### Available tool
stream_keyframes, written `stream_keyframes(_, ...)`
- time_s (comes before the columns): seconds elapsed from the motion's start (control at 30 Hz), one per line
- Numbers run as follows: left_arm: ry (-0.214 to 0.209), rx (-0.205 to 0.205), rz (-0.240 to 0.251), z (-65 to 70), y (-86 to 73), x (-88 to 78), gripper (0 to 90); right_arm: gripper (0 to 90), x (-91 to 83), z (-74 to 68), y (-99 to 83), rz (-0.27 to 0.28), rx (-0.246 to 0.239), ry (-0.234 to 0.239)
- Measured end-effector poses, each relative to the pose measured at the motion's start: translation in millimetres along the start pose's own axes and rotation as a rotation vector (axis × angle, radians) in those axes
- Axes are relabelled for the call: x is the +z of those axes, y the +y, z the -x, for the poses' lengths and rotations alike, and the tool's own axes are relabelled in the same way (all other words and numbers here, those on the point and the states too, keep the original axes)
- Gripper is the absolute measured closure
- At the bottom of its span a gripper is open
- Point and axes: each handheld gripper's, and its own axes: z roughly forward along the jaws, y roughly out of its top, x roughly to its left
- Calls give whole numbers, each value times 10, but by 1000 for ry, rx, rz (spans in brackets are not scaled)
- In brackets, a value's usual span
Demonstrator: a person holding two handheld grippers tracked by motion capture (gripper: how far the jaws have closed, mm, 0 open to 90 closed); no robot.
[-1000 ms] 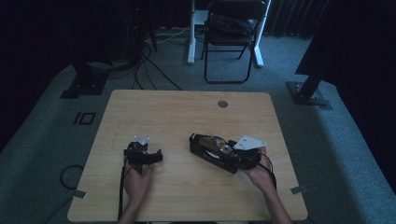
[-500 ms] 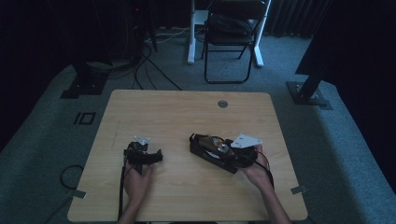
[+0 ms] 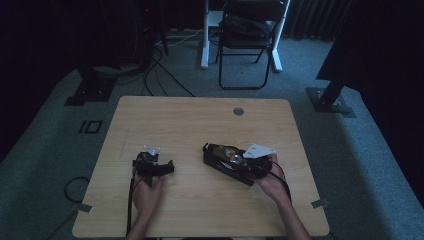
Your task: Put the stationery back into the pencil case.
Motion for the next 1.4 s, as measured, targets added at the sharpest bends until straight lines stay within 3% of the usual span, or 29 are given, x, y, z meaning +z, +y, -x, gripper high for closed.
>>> stream_keyframes(0.57, 0, 0, 0, 0, 0, 0, 22, 415, 148, 19, -25, -70, -1, 23)
stream_keyframes(1.07, 0, 0, 0, 0, 0, 0, 22, 413, 239, 60, -36, -84, 15, 18)
stream_keyframes(1.4, 0, 0, 0, 0, 0, 0, 22, 399, 254, 43, -38, -97, -4, -2)
